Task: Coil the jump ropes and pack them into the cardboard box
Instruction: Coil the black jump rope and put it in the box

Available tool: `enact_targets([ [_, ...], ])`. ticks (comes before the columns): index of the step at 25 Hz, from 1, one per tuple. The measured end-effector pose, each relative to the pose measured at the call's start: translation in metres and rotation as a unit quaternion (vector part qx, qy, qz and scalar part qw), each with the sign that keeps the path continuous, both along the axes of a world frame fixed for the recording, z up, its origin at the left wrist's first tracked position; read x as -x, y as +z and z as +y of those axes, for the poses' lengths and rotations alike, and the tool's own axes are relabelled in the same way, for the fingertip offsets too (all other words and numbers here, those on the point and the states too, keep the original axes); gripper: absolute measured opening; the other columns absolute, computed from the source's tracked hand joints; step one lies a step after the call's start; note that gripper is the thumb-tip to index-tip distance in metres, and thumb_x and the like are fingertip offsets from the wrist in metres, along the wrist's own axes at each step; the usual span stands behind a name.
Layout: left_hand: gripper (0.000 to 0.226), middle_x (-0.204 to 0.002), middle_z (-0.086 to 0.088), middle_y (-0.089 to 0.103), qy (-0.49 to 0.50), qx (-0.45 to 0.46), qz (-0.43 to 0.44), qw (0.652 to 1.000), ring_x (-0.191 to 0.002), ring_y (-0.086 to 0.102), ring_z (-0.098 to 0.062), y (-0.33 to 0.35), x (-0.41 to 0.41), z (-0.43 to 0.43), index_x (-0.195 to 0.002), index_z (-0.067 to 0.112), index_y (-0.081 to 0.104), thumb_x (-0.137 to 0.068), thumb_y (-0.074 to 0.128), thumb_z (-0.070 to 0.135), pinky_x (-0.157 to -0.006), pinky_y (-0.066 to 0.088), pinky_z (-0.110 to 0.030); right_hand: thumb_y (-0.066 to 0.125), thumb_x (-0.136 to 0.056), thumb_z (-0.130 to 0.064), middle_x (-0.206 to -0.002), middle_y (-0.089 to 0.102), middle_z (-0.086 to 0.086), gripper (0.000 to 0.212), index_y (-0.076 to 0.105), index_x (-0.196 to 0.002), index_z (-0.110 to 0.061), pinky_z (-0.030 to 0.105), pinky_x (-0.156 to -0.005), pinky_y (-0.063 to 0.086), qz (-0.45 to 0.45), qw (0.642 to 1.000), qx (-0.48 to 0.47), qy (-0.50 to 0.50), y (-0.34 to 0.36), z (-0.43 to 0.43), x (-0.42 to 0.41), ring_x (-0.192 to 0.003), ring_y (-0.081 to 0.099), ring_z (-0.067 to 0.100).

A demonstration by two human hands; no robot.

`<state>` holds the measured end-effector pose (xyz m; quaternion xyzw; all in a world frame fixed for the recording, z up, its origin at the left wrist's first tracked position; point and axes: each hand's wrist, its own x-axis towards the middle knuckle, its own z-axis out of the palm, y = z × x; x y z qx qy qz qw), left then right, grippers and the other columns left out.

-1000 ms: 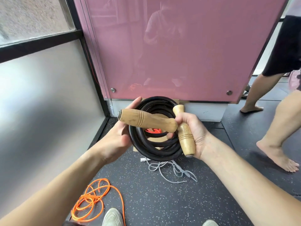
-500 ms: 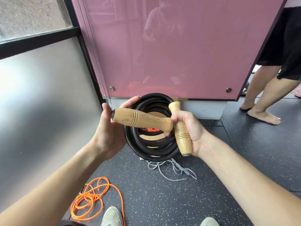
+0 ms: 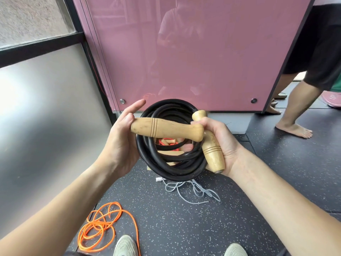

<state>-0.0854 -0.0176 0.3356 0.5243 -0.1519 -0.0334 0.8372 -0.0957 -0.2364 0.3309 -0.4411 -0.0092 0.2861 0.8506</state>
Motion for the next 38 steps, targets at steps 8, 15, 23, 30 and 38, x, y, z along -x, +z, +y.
enact_targets([
  [8, 0.053, -0.084, -0.004, 0.065, 0.013, -0.022, 0.043, 0.999, -0.057, 0.062, -0.014, 0.003, -0.001, 0.000, -0.138, 0.018, 0.052, -0.090, 0.053, 0.039, -0.054, 0.056, -0.028, 0.092, -0.059, -0.045, -0.095, 0.044, 0.008, 0.078, 0.062, -0.119, -0.005, 0.033, -0.074, 0.044, -0.059, 0.995, -0.020, 0.080, -0.003, -0.008, -0.002, -0.071, 0.047, 0.017],
  [15, 0.124, -0.147, -0.013, 0.054, -0.226, -0.113, 0.021, 0.967, -0.122, 0.062, -0.037, -0.009, 0.005, 0.026, -0.152, 0.022, 0.036, -0.048, 0.095, 0.054, -0.088, 0.057, -0.045, 0.075, -0.071, -0.024, -0.080, 0.046, 0.004, 0.023, 0.053, -0.066, -0.025, 0.033, -0.069, 0.030, -0.092, 0.990, 0.069, 0.084, -0.008, -0.011, 0.000, -0.070, 0.040, 0.017],
  [23, 0.119, -0.130, -0.015, 0.066, -0.087, -0.016, -0.010, 0.996, -0.109, 0.068, -0.036, -0.003, 0.012, 0.006, -0.145, 0.022, 0.044, -0.042, 0.097, 0.047, -0.092, 0.054, -0.059, 0.088, -0.064, -0.048, -0.094, 0.063, 0.004, 0.054, 0.073, -0.104, -0.014, 0.030, -0.076, 0.046, -0.087, 0.983, -0.039, 0.159, -0.005, -0.018, -0.006, -0.078, 0.052, 0.013],
  [30, 0.126, -0.114, -0.007, 0.073, -0.024, 0.020, 0.043, 0.999, -0.083, 0.072, -0.021, 0.004, 0.011, -0.002, -0.143, 0.016, 0.046, -0.033, 0.100, 0.045, -0.062, 0.062, -0.035, 0.091, -0.064, -0.036, -0.095, 0.063, 0.010, 0.092, 0.044, -0.134, 0.001, 0.036, -0.084, 0.050, -0.118, 0.981, -0.039, 0.149, -0.008, -0.025, -0.006, -0.091, 0.054, 0.020],
  [38, 0.103, -0.098, -0.007, 0.073, -0.061, -0.005, 0.077, 0.995, -0.073, 0.062, -0.022, 0.006, 0.008, -0.002, -0.132, 0.032, 0.055, -0.037, 0.095, 0.028, -0.058, 0.061, -0.032, 0.090, -0.063, -0.031, -0.113, 0.065, 0.020, 0.069, 0.061, -0.124, -0.016, 0.049, -0.091, 0.050, -0.180, 0.976, 0.000, 0.124, -0.004, -0.033, -0.006, -0.098, 0.063, 0.029],
])
